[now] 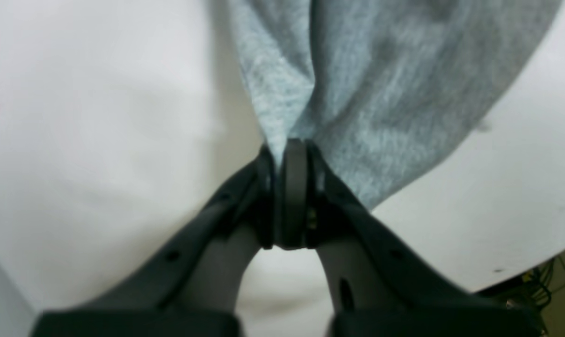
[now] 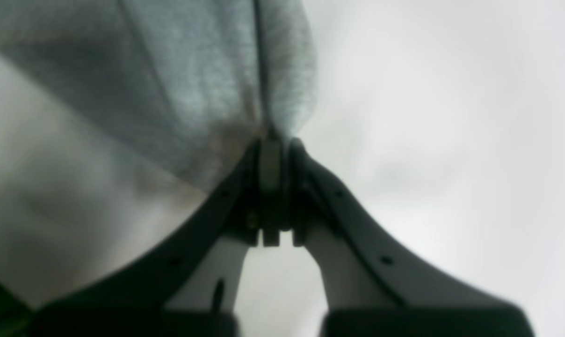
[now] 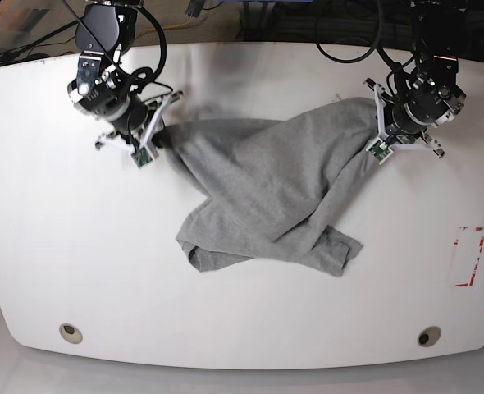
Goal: Fold the T-shirt properly
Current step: 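Pull the shirt edges apart with both grippers, stretching it flat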
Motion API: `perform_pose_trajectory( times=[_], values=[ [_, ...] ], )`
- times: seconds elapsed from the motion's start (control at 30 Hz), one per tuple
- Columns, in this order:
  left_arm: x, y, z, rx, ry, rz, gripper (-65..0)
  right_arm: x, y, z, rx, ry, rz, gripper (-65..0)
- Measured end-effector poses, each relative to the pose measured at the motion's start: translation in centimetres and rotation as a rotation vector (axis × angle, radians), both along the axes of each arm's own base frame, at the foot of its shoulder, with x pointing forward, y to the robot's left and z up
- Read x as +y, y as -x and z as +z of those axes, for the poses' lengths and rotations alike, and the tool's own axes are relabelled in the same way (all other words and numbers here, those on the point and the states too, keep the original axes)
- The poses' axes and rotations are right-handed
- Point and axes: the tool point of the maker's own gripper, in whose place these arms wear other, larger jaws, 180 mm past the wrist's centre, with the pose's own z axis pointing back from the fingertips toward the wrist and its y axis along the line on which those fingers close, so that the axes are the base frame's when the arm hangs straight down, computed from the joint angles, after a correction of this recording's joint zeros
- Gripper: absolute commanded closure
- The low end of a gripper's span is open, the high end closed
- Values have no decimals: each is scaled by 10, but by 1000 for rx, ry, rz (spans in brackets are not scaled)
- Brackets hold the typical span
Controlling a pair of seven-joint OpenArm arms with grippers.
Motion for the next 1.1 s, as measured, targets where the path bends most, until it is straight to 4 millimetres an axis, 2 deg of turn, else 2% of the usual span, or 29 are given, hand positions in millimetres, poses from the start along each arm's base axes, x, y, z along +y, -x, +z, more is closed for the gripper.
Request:
perform_pose_trajectory(
  times=[0.13,0.2,0.37,0.43,0.47,0.63,0.77,1.1],
  values=[
    [-1,0,0,1,2,-3,-11,-11,28,-15,69,17,-27,0],
    [1,0,0,2,-3,-4,-11,-14,35,-18,86,22,-36,-48],
    [2,0,0,2,-8,-4,-11,-15,35,-18,84,21,-38,-306],
    [2,0,0,1,-8,-4,-11,-15,26,-13,63,22,-37,-371],
    [2,0,0,2,-8,-3,-11,-15,20,-9,46,24,-38,-384],
    [4,0,1,0,-11,-1,-11,-23,-21,20,-74,24,-66,-385],
    [4,0,1,0,-11,0,-11,-28,-53,35,-134,27,-77,-385],
    [6,1,-3,13,-11,7,-11,-33,-128,39,-118,-22,-94,-385]
  ],
)
